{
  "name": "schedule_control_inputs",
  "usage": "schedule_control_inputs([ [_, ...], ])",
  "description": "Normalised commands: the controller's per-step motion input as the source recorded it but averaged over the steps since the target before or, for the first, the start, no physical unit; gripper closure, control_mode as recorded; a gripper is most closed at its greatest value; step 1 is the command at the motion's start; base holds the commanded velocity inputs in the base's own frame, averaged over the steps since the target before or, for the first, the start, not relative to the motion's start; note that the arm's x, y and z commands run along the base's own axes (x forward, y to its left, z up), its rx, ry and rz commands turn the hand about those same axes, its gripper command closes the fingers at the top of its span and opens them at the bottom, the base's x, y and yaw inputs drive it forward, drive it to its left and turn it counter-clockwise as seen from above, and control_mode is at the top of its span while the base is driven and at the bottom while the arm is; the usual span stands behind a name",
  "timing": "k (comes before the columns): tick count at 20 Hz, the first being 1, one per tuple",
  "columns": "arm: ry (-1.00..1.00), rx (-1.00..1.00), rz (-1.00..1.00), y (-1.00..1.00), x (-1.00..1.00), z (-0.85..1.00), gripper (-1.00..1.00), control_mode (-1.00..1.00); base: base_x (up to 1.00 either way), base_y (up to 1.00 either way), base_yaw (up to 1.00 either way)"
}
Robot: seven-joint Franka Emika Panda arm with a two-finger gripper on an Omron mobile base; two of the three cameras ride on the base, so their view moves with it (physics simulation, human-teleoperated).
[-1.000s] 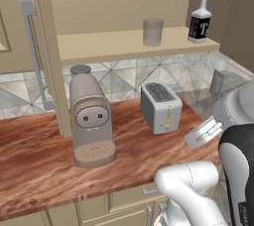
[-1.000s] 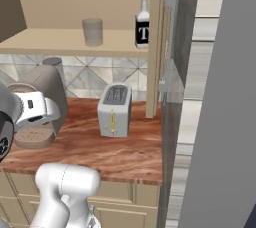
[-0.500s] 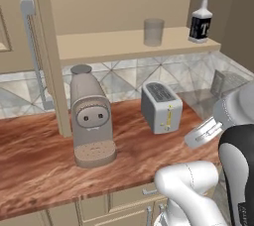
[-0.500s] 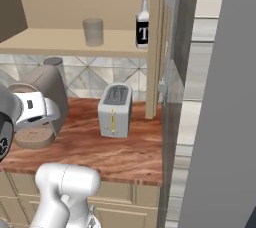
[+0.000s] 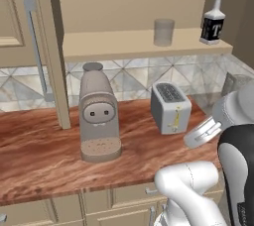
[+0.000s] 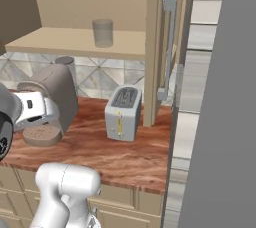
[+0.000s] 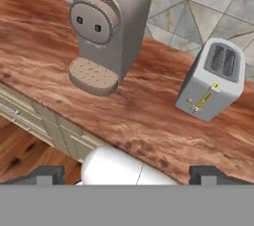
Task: There is a bowl on the dining counter. Grab a lemon wedge from the fridge and place it in the bowl. Then get the liquor bottle and glass cup from the cabinet and place them next to the bowl.
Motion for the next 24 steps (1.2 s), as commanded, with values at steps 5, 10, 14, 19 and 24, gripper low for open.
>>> schedule_control_inputs([
  [5,-0.01,0.00,-0.03,0.00,0.46,0.06,-1.00,-1.00,0.38,0.00,0.01],
  [10,-0.16,-0.03,-0.24,-0.01,0.35,0.34,-1.00,-1.00,0.00,0.00,0.00],
  [14,-0.20,0.00,-0.25,-0.11,0.04,0.52,-1.00,-1.00,0.00,0.00,0.00],
  [19,-0.37,0.00,-0.10,-0.36,0.00,0.48,-1.00,-1.00,0.00,0.00,0.00],
  [24,-0.34,0.04,-0.09,-0.38,0.00,0.36,-1.00,-1.00,0.00,0.00,0.00],
])
